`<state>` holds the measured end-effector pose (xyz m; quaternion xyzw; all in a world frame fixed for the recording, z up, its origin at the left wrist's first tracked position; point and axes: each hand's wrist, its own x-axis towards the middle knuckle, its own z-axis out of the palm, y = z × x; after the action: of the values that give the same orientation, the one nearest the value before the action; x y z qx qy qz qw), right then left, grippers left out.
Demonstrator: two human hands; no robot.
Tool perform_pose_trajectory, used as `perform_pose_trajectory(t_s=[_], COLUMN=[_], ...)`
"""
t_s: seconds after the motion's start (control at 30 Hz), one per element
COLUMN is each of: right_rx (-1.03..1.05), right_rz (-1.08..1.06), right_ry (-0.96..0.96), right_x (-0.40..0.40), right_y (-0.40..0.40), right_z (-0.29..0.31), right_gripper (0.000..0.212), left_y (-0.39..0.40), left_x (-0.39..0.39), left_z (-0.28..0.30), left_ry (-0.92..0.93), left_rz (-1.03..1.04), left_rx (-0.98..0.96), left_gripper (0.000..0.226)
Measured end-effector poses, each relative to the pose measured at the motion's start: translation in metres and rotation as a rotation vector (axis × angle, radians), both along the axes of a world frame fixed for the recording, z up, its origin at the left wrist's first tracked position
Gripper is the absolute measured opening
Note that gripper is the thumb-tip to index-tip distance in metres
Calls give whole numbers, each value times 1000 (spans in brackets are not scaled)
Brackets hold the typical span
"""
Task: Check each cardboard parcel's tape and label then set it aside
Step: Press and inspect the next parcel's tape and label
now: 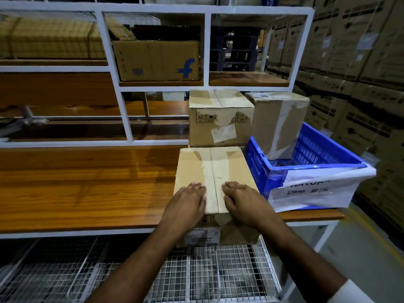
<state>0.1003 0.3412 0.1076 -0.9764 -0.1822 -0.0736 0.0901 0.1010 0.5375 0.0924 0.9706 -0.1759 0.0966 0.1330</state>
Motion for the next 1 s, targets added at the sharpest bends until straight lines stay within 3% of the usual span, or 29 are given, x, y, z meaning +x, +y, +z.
perform_pose_trajectory(t_s=[0.3, 0.5, 0.67, 0.8, 0.9, 1.0], right_rx=[84, 54, 87, 121, 106, 304], right_rz=[-74, 41, 53, -40, -33, -140], right_ry=[-72, -107, -129, -195, -176, -183], right_x=[-14, -38, -41, -47, -47, -45], right_y=[-13, 20, 11, -16, -24, -28], right_z=[-9, -24, -26, -34, -40, -43], right_gripper=[45, 49, 47, 46, 53, 70], left_y=[18, -3, 2, 28, 32, 28], left_x=[-12, -35, -36, -32, -31, -28], left_z=[-8, -6, -10, -16, -20, -20], left_ry=[-1, -29, -51, -40, -19, -27], left_rz=[8, -120, -83, 65, 52, 88], left_rx=[-92, -51, -81, -217, -334, -425], left_gripper=[46, 48, 46, 44, 42, 41])
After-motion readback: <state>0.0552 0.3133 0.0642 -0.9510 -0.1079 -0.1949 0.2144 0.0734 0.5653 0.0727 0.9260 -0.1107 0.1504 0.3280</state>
